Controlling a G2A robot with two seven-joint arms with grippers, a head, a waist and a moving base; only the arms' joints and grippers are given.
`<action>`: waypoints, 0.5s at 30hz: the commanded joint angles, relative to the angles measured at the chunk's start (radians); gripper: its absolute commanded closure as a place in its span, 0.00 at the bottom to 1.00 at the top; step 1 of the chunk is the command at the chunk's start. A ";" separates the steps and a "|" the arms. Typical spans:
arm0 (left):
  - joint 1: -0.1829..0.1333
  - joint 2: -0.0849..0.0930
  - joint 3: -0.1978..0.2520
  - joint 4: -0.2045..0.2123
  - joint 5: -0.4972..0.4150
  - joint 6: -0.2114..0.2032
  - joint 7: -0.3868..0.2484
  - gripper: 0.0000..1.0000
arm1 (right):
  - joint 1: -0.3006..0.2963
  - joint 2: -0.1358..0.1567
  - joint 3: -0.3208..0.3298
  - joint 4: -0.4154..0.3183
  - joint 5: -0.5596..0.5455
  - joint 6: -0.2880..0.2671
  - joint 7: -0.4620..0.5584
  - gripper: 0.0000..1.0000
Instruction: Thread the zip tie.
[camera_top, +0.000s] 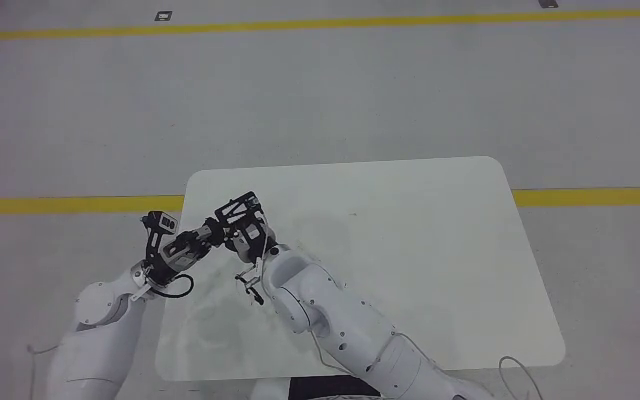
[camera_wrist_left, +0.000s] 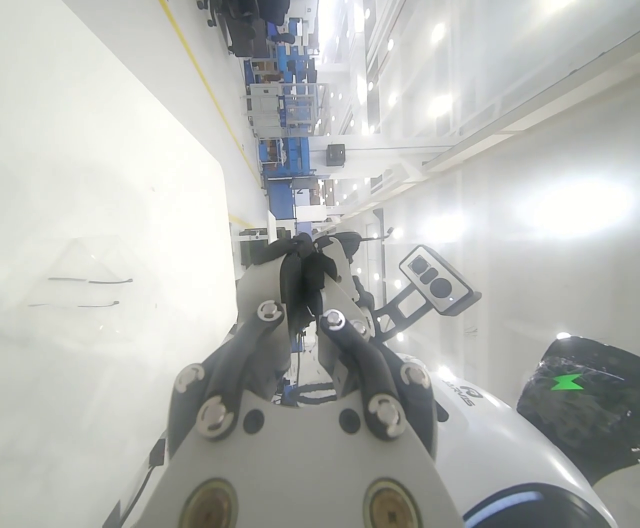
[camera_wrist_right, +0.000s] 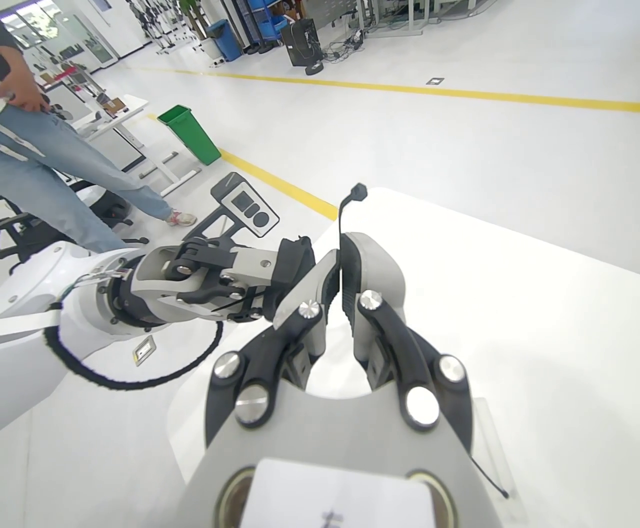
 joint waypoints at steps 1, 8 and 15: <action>0.000 0.001 0.001 0.000 -0.001 0.000 -0.003 1.00 | -0.002 0.000 0.004 0.000 0.009 -0.009 0.002 1.00; 0.000 0.003 0.005 -0.002 -0.003 0.000 -0.006 1.00 | -0.007 0.000 0.015 0.000 0.026 -0.035 0.010 1.00; 0.002 0.005 0.005 -0.007 -0.007 0.000 -0.005 1.00 | -0.008 -0.001 0.018 0.006 0.035 -0.045 0.016 1.00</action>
